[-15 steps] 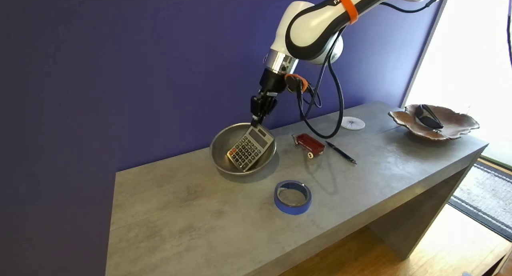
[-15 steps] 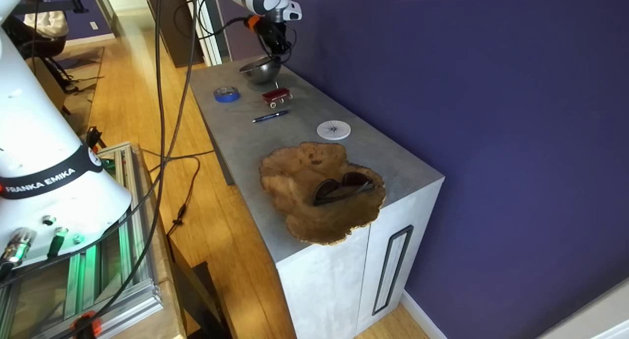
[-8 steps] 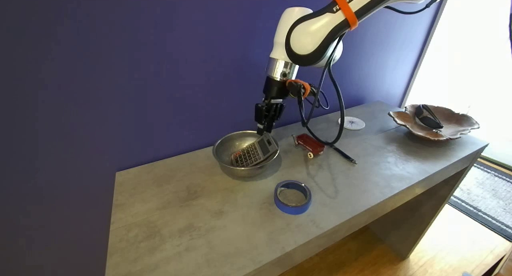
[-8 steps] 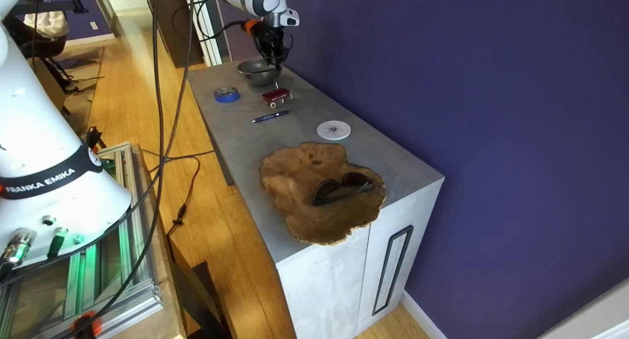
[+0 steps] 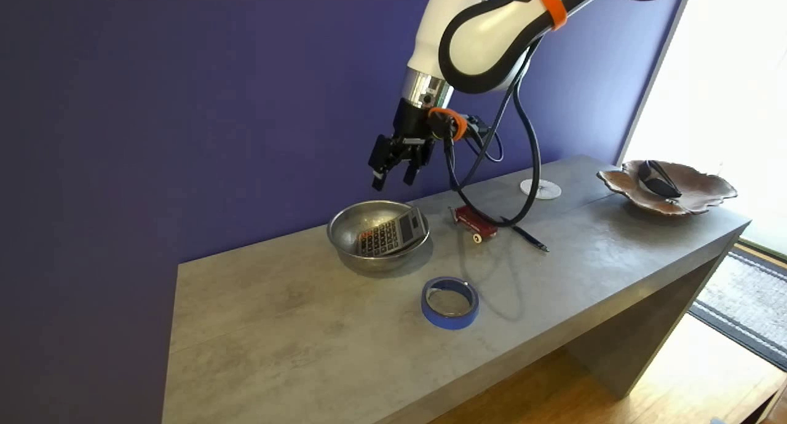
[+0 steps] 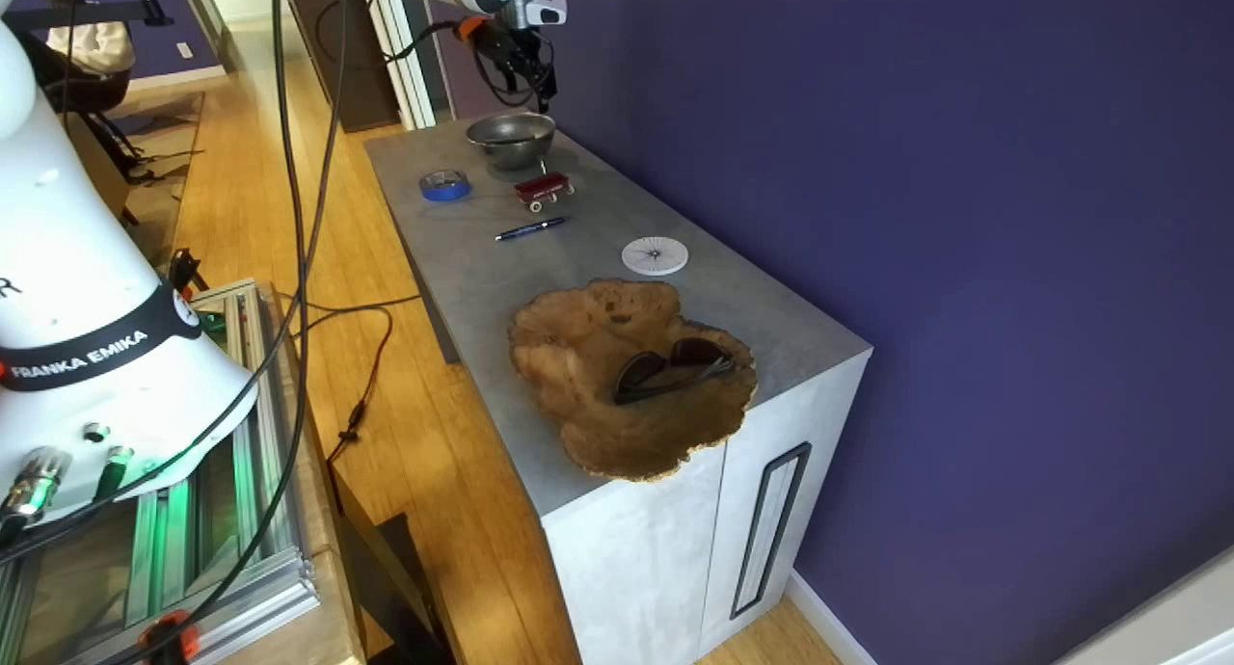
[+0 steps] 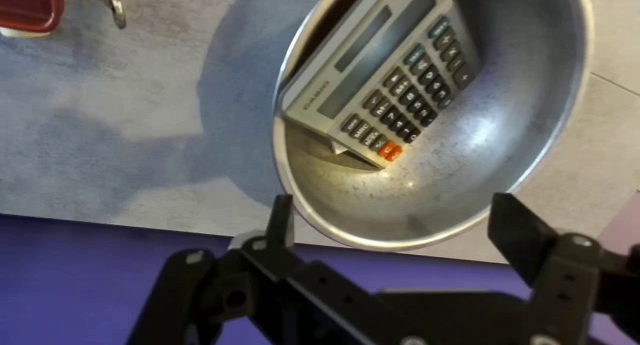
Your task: Pick up the calculator and put it on the right side of the table
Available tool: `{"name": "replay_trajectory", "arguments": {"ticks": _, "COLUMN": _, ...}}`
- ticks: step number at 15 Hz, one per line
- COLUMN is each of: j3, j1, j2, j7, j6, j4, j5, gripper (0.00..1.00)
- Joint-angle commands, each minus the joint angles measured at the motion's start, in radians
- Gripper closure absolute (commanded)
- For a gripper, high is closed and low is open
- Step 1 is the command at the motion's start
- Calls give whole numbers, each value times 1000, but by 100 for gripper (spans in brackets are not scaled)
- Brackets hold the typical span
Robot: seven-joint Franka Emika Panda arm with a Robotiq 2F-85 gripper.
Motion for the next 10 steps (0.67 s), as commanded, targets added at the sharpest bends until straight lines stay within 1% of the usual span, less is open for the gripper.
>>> {"name": "replay_trajectory", "arguments": {"ticks": 1, "j3": -24, "j1": 29, "j2": -148, "j7": 122, "j6": 18, "j4": -167, "j5": -3, "gripper": 0}}
{"name": "replay_trajectory", "arguments": {"ticks": 3, "j3": -44, "j1": 47, "j2": -206, "j7": 226, "j6": 31, "j4": -244, "j5": 2, "gripper": 0}}
{"name": "replay_trajectory", "arguments": {"ticks": 4, "j3": -39, "j1": 45, "j2": -227, "j7": 266, "j6": 37, "j4": -280, "j5": 17, "gripper": 0}}
{"name": "replay_trajectory", "arguments": {"ticks": 5, "j3": 3, "j1": 14, "j2": -242, "j7": 253, "j6": 24, "j4": -311, "j5": 61, "gripper": 0}}
{"name": "replay_trajectory", "arguments": {"ticks": 6, "j3": 58, "j1": -27, "j2": -253, "j7": 210, "j6": 27, "j4": -336, "j5": 123, "gripper": 0}}
{"name": "replay_trajectory", "arguments": {"ticks": 7, "j3": 136, "j1": -82, "j2": -263, "j7": 98, "j6": 59, "j4": -367, "j5": 198, "gripper": 0}}
{"name": "replay_trajectory", "arguments": {"ticks": 8, "j3": 40, "j1": -7, "j2": -201, "j7": 187, "j6": 11, "j4": -261, "j5": 105, "gripper": 0}}
{"name": "replay_trajectory", "arguments": {"ticks": 9, "j3": 77, "j1": -31, "j2": -213, "j7": 147, "j6": 24, "j4": -287, "j5": 145, "gripper": 0}}
{"name": "replay_trajectory", "arguments": {"ticks": 10, "j3": 98, "j1": -45, "j2": -222, "j7": 130, "j6": 30, "j4": -304, "j5": 162, "gripper": 0}}
